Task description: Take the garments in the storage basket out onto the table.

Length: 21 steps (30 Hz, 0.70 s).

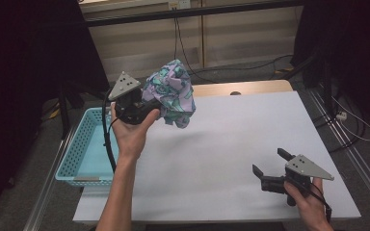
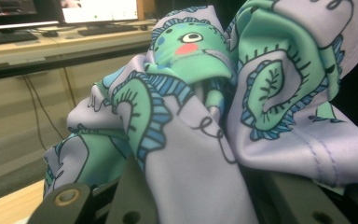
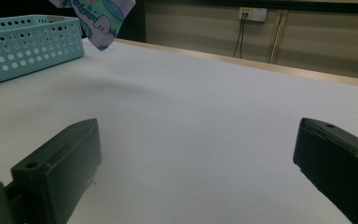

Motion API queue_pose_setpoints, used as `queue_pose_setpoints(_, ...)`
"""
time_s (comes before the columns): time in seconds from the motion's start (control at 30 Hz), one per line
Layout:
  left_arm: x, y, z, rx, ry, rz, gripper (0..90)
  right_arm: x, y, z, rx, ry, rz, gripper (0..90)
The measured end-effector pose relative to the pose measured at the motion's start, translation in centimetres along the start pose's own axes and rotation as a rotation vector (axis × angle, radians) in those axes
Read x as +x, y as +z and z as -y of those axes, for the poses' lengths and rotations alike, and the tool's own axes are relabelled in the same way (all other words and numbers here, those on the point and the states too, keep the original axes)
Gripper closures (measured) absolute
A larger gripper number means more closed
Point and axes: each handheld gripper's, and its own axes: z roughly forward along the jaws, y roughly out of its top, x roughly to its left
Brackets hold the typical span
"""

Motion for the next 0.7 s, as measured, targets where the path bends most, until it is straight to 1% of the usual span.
queue_pose_setpoints(0.1, -0.2, 0.8, 0.4, 0.016, -0.002, 0.014, 70.6, 0.0, 0.0, 0.0, 0.001, 0.0, 0.001, 0.5)
queue_pose_setpoints(0.13, -0.4, 1.1, 0.6, 0.019, -0.011, 0.02, 70.6, 0.0, 0.0, 0.0, 0.002, 0.001, 0.001, 0.5)
queue_pose_setpoints(0.23, -0.6, 1.8, 1.2, 0.038, -0.018, 0.037, 70.6, 0.0, 0.0, 0.0, 0.001, -0.001, 0.002, 0.5)
queue_pose_setpoints(0.43, -1.3, 2.8, 2.4, 0.068, -0.023, 0.069, 70.5, 0.0, 0.0, 0.0, 0.002, 0.001, 0.002, 0.5)
queue_pose_setpoints(0.5, -1.4, 3.4, 2.8, 0.085, -0.028, 0.072, 70.5, 0.0, 0.0, 0.0, 0.002, 0.002, 0.003, 0.5)
queue_pose_setpoints(0.6, -1.5, 4.2, 3.5, 0.114, -0.024, 0.07, 70.4, 0.1, 0.0, 0.0, 0.002, -0.001, 0.0, 0.4)
queue_pose_setpoints(0.67, -1.8, 4.5, 4.2, 0.121, -0.019, 0.07, 70.3, 0.0, 0.0, 0.0, 0.002, 0.001, 0.001, 0.4)
queue_pose_setpoints(0.7, -1.9, 4.7, 4.5, 0.128, -0.023, 0.077, 70.3, 0.0, 0.0, 0.0, 0.001, 0.002, 0.001, 0.4)
